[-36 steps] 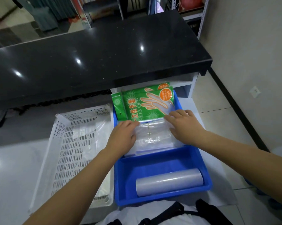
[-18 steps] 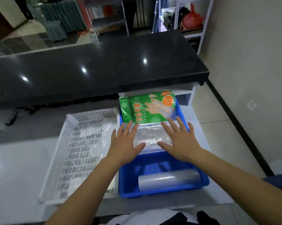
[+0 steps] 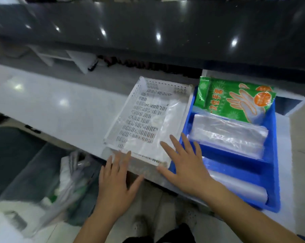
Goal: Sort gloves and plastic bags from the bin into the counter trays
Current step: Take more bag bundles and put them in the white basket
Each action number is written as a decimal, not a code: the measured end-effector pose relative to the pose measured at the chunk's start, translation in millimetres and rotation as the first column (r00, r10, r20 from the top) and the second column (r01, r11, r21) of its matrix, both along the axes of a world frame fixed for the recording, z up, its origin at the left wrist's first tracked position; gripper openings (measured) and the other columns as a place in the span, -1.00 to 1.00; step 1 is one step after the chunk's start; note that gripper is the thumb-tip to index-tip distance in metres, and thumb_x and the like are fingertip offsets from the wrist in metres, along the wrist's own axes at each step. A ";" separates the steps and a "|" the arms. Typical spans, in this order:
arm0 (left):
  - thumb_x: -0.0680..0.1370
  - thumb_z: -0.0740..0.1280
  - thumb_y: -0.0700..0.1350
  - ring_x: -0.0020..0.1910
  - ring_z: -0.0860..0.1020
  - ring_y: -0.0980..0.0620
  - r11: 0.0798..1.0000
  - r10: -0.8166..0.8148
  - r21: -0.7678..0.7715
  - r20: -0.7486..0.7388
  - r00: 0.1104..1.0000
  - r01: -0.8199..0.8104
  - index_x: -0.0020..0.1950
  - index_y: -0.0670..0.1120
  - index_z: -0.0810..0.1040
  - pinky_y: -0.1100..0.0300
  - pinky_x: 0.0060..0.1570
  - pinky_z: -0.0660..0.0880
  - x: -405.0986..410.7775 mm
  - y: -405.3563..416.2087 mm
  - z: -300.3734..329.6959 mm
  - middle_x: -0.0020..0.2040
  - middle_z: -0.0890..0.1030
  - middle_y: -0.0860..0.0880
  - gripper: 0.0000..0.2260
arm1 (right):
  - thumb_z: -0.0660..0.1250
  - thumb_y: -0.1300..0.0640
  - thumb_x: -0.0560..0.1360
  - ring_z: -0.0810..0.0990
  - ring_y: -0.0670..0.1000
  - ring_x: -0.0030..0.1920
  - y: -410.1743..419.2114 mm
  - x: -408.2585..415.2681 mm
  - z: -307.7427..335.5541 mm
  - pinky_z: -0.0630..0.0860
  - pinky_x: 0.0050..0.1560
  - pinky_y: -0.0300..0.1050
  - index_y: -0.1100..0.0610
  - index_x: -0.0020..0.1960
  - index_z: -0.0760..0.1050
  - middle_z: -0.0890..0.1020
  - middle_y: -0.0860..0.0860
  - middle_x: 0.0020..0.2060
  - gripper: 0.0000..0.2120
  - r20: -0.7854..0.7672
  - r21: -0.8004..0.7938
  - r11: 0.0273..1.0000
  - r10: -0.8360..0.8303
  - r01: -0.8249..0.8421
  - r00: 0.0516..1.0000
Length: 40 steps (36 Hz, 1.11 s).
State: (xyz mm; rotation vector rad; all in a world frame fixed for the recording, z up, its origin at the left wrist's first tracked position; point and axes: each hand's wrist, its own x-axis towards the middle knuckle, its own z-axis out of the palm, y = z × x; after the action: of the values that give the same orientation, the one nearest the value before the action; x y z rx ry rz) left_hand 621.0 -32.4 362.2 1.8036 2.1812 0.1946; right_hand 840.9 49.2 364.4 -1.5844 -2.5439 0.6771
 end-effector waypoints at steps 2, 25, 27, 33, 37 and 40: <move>0.47 -0.03 0.42 0.59 -0.18 0.02 0.999 0.029 -0.013 -0.012 1.000 -0.029 0.57 0.24 -0.17 -0.06 0.52 -0.15 -19.2 -23.2 -6.3 0.63 -0.09 0.08 -0.27 | -0.07 -0.47 0.49 -0.39 0.05 0.56 -17.3 -21.4 -2.6 -0.31 0.51 0.26 -0.23 0.59 -0.09 -0.13 -0.09 0.62 -0.26 -0.021 -0.016 1.000 0.023 -0.023 1.000; 0.51 0.14 0.40 0.60 -0.20 -0.07 0.910 0.391 -0.210 0.149 0.908 -0.357 0.59 0.20 -0.19 -0.14 0.54 -0.06 -238.2 -282.1 -71.8 0.63 -0.21 0.03 -0.22 | -0.04 -0.48 0.49 -0.32 0.00 0.57 -250.5 -250.1 -40.1 -0.18 0.54 0.22 -0.30 0.57 -0.10 -0.20 -0.16 0.60 -0.29 0.157 -0.259 0.952 0.207 -0.162 0.966; 0.51 0.13 0.40 0.60 -0.17 -0.07 0.905 0.413 -0.187 0.179 0.893 -0.381 0.59 0.19 -0.17 -0.13 0.54 -0.04 -251.9 -285.6 -75.7 0.63 -0.18 0.03 -0.22 | -0.05 -0.49 0.47 -0.29 -0.01 0.58 -247.7 -259.8 -39.7 -0.16 0.54 0.22 -0.30 0.57 -0.06 -0.16 -0.16 0.60 -0.28 0.160 -0.227 0.960 0.204 -0.165 0.966; 0.51 0.14 0.39 0.60 -0.15 -0.10 0.872 0.477 -0.248 0.233 0.847 -0.423 0.57 0.21 -0.25 -0.12 0.53 -0.02 -283.4 -287.4 -100.9 0.62 -0.24 0.04 -0.21 | -0.15 -0.56 0.36 -0.24 0.01 0.58 -223.8 -300.1 -64.1 -0.11 0.53 0.25 -0.29 0.57 -0.03 -0.11 -0.14 0.61 -0.18 0.205 -0.236 0.954 0.234 -0.184 0.950; 0.50 0.15 0.41 0.60 -0.14 -0.11 0.825 0.533 -0.353 0.230 0.814 -0.441 0.56 0.23 -0.26 -0.11 0.52 -0.02 -313.2 -282.8 -109.2 0.62 -0.23 0.04 -0.19 | -0.10 -0.53 0.40 -0.22 0.03 0.59 -197.2 -345.7 -87.1 -0.10 0.52 0.26 -0.27 0.57 -0.04 -0.09 -0.09 0.62 -0.20 0.203 -0.280 0.932 0.291 -0.230 0.935; 0.50 0.17 0.39 0.60 -0.12 -0.11 0.809 0.544 -0.381 0.197 0.816 -0.447 0.58 0.21 -0.23 -0.09 0.52 -0.02 -344.2 -274.0 -106.0 0.63 -0.20 0.04 -0.19 | -0.02 -0.50 0.46 -0.21 0.07 0.59 -172.1 -387.4 -101.1 -0.10 0.52 0.28 -0.24 0.58 -0.05 -0.10 -0.06 0.62 -0.24 0.205 -0.304 0.911 0.348 -0.278 0.915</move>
State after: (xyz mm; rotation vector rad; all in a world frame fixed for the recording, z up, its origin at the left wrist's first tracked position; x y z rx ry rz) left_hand 276.9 -306.4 256.2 0.9245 2.2587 0.1980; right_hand 453.6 -123.0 263.3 -1.4179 -3.0575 0.9417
